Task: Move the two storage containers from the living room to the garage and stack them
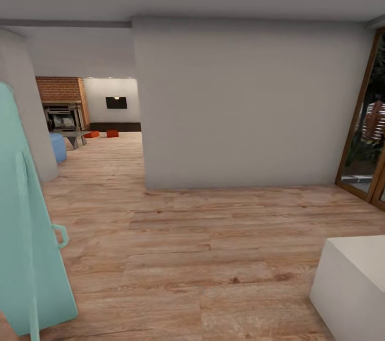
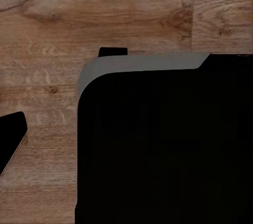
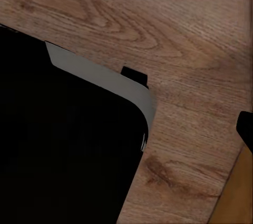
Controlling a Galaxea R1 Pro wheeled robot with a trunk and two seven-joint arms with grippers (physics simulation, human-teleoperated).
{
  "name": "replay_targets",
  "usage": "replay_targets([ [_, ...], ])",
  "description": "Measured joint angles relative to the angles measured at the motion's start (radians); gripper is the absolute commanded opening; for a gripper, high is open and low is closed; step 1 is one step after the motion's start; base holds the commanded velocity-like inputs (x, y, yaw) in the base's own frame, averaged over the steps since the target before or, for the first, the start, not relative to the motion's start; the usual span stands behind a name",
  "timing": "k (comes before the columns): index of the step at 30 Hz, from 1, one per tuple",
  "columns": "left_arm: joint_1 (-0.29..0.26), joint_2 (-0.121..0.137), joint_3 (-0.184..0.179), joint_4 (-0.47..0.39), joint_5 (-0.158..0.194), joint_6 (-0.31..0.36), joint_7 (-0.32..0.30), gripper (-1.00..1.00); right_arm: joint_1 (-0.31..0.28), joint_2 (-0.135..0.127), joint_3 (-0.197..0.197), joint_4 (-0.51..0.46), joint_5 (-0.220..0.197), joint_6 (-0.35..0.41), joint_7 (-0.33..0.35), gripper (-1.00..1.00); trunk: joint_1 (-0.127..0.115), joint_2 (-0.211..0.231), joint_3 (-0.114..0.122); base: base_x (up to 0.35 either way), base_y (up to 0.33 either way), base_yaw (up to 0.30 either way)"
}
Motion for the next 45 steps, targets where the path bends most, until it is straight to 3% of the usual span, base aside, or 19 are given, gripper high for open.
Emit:
replay_targets([
  [45,0.000,0.000,0.000,0.001,0.000,0.000,0.000,1.00,0.000,0.005,0.000,0.000,-0.002,0.000,0.000,1.00,0.000,0.000,0.000,0.322,0.000,0.000],
])
